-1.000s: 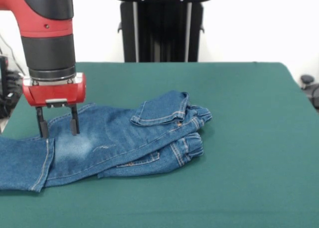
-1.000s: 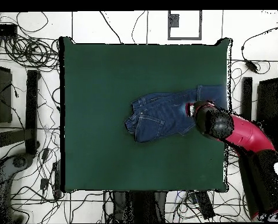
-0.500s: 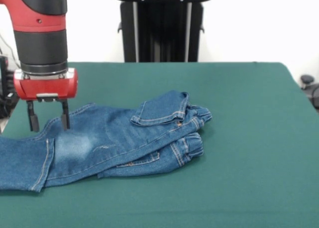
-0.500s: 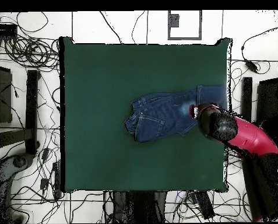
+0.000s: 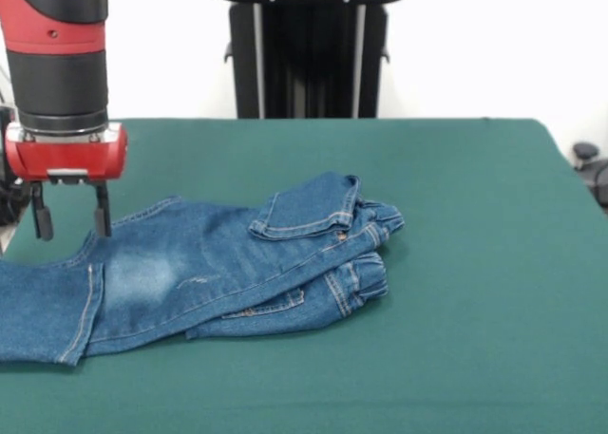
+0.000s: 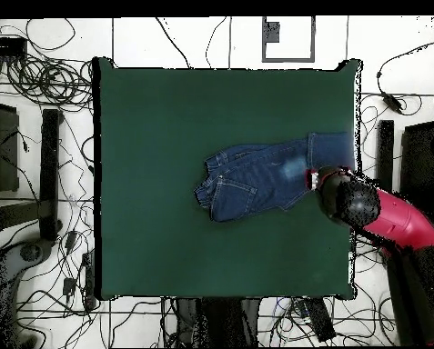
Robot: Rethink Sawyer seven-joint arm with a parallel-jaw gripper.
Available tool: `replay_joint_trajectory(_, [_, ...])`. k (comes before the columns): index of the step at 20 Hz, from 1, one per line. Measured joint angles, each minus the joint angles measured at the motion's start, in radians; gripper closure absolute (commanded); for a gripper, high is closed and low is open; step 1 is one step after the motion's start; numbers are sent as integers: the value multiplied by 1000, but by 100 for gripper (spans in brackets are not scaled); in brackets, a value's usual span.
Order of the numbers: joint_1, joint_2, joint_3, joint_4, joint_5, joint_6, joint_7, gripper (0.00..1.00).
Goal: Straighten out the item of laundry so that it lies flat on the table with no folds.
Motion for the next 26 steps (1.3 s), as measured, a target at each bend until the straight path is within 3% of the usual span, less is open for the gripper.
replay_joint_trajectory(26, [-26, 99, -74, 2, 0, 0, 0, 0])
